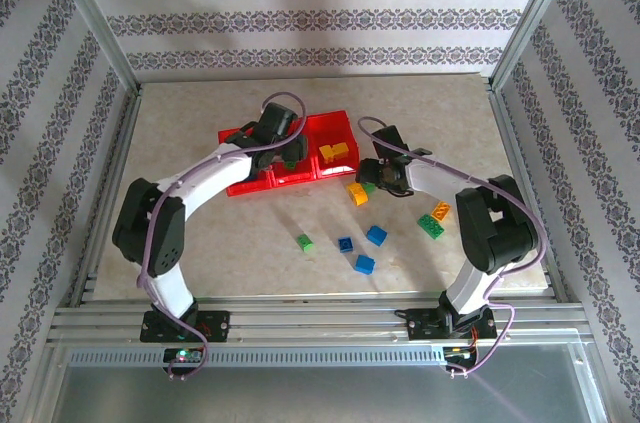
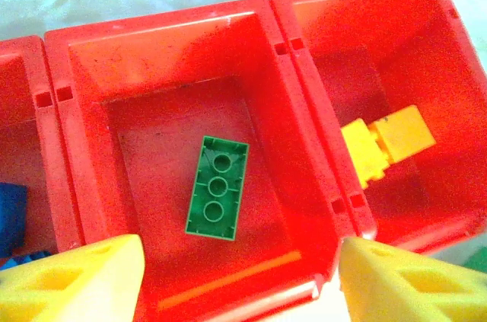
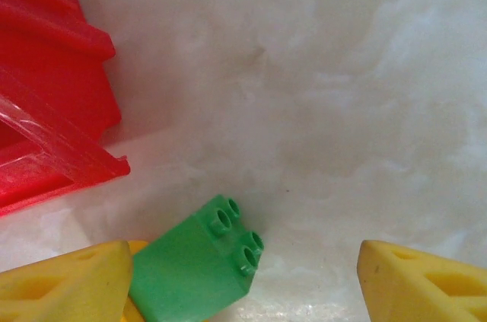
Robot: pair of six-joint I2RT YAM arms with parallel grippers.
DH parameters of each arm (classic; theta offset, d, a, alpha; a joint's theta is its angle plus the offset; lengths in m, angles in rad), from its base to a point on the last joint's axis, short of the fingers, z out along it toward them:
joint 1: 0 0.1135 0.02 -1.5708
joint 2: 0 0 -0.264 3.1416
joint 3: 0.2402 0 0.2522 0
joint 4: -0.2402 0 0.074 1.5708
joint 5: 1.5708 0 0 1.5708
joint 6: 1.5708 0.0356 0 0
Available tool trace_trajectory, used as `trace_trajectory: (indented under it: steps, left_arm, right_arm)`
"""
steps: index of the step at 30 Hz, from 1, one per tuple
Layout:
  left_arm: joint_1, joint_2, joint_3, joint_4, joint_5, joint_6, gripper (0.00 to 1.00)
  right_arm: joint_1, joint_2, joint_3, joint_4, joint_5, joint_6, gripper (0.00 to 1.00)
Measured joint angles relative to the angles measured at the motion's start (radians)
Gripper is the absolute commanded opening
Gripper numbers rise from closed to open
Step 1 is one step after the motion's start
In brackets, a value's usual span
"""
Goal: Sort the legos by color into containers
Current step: Pick up the lego from the center of the table.
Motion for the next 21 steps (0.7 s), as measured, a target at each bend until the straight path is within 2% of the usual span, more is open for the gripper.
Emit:
trace_trajectory:
  steps: [10,21]
  left_arm:
    - [0.000,-0.096,-0.085,0.043,0.025,-0.022,1.00]
    - [0.000,-0.100,-0.096,0.053,0.018,-0.022,1.00]
  right_arm:
    - [0.008,0.029,0.009,0.001,-0.016,0.000,0.79]
    - [0.021,0.037,0.010,0.014,-0.064,0.000,0.81]
